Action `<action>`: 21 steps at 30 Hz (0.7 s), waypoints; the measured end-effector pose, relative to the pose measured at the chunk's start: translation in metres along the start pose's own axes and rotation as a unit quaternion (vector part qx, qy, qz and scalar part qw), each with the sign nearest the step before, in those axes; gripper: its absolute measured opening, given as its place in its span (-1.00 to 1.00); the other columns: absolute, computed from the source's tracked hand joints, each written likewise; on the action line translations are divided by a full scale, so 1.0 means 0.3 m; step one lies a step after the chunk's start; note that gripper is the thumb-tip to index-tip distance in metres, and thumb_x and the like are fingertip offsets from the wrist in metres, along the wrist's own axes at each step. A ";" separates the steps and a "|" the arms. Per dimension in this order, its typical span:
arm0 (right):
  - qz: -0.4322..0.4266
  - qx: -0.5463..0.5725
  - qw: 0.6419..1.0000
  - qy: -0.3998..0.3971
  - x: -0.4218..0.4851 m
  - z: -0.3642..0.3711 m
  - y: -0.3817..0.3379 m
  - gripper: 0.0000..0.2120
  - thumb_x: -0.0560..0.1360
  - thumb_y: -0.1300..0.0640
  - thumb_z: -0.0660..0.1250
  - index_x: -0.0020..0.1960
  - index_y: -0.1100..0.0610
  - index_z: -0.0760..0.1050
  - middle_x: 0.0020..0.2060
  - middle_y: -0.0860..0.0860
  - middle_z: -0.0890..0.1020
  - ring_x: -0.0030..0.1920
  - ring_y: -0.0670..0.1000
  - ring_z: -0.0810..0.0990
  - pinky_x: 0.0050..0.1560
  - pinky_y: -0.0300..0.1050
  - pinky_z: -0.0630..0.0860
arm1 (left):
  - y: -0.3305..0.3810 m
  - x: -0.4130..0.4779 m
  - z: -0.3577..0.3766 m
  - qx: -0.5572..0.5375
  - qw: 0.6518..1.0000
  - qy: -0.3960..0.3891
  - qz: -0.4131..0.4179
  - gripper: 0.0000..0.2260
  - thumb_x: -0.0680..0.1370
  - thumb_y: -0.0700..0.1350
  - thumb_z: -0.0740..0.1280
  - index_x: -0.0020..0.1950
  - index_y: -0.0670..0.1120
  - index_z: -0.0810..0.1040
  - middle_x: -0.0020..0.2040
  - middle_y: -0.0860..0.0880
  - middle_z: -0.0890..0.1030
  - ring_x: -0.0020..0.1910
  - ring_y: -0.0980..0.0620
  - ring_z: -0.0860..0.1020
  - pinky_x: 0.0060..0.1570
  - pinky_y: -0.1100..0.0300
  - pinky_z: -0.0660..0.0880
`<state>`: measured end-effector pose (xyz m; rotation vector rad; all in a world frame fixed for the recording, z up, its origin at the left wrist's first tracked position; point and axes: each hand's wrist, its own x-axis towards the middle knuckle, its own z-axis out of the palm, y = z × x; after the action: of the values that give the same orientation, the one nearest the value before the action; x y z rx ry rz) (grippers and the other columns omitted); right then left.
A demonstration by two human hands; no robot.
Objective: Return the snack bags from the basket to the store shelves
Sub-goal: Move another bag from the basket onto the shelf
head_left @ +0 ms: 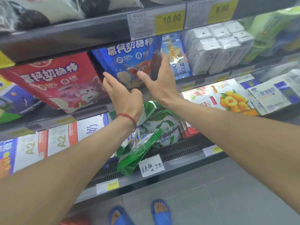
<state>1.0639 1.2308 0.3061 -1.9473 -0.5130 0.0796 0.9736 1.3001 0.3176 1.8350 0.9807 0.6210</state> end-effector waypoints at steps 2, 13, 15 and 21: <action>0.007 0.008 1.000 0.011 -0.009 -0.001 -0.020 -0.60 0.57 -0.01 0.36 0.31 0.13 0.36 0.18 0.01 0.59 0.18 0.03 0.55 0.19 -0.03 0.49 | -0.005 -0.013 0.007 -0.006 1.000 0.004 0.001 -0.18 0.44 -0.33 0.25 0.60 -0.21 -0.13 0.57 -0.11 0.02 0.54 0.01 0.07 0.24 0.63 -0.10; 0.019 -0.016 0.998 0.053 0.006 -0.022 -0.040 -0.82 0.73 0.16 0.03 -0.03 0.16 0.30 -0.23 0.05 0.58 -0.27 0.07 0.52 -0.26 0.10 0.46 | -0.028 -0.031 -0.032 0.023 0.999 0.023 0.026 -0.15 0.46 -0.31 0.27 0.60 -0.16 -0.19 0.58 -0.10 0.03 0.45 0.12 0.06 -0.01 0.80 -0.15; 0.016 -0.019 0.998 0.063 -0.001 -0.027 -0.045 -0.80 0.73 0.15 0.04 0.01 0.21 0.34 -0.18 0.09 0.62 -0.20 0.12 0.59 -0.18 0.15 0.51 | -0.018 -0.054 -0.030 0.022 0.999 0.015 0.040 -0.15 0.45 -0.34 0.26 0.60 -0.17 -0.19 0.59 -0.11 0.02 0.34 0.30 0.06 -0.15 0.85 -0.12; 0.023 -0.005 0.998 0.058 -0.040 -0.028 -0.072 -0.86 0.72 0.13 0.08 0.11 0.18 0.36 -0.04 0.05 0.64 -0.11 0.07 0.62 -0.08 0.11 0.55 | -0.004 -0.092 -0.056 0.018 0.999 -0.006 0.031 -0.18 0.46 -0.40 0.22 0.61 -0.16 -0.15 0.62 -0.09 -0.05 0.43 0.47 -0.03 -0.14 0.86 -0.14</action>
<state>1.0485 1.2262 0.3266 -1.9599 -0.3920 -0.0066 0.9453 1.2857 0.3237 1.9049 0.9355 0.6340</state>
